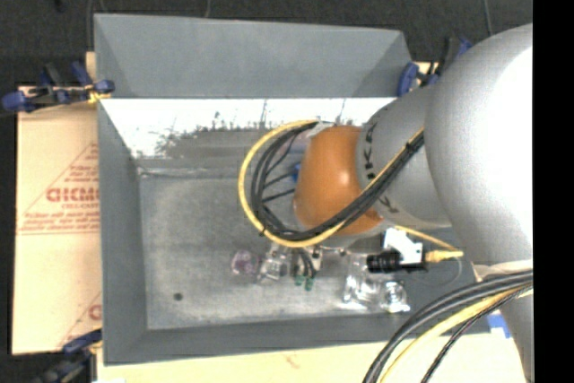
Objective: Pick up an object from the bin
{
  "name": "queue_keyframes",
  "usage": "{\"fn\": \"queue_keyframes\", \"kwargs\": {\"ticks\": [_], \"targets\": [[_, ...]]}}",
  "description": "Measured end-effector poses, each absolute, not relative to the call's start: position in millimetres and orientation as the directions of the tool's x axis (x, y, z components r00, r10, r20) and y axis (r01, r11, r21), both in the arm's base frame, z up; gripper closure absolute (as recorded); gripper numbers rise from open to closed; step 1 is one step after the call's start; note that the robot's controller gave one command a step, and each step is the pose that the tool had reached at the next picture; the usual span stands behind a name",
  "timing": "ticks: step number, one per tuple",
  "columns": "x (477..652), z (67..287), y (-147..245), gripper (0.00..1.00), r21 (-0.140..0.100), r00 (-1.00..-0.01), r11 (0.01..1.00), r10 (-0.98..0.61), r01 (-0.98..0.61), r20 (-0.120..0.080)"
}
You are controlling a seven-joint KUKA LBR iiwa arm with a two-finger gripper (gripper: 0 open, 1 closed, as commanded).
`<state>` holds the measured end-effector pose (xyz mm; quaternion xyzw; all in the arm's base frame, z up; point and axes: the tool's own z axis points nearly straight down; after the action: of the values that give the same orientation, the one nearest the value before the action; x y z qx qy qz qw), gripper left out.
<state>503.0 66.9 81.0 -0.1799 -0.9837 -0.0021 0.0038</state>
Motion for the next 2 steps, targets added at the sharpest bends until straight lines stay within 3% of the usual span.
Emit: {"fn": "queue_keyframes", "kwargs": {"ticks": [1, 2], "targets": [[505.0, 135.0, 66.6, 1.00, 0.004, -0.937, 0.937, 0.348, 0.348, -0.006], [506.0, 147.0, 66.0, 1.00, 0.002, -0.939, 0.939, 0.343, 0.343, -0.003]]}}
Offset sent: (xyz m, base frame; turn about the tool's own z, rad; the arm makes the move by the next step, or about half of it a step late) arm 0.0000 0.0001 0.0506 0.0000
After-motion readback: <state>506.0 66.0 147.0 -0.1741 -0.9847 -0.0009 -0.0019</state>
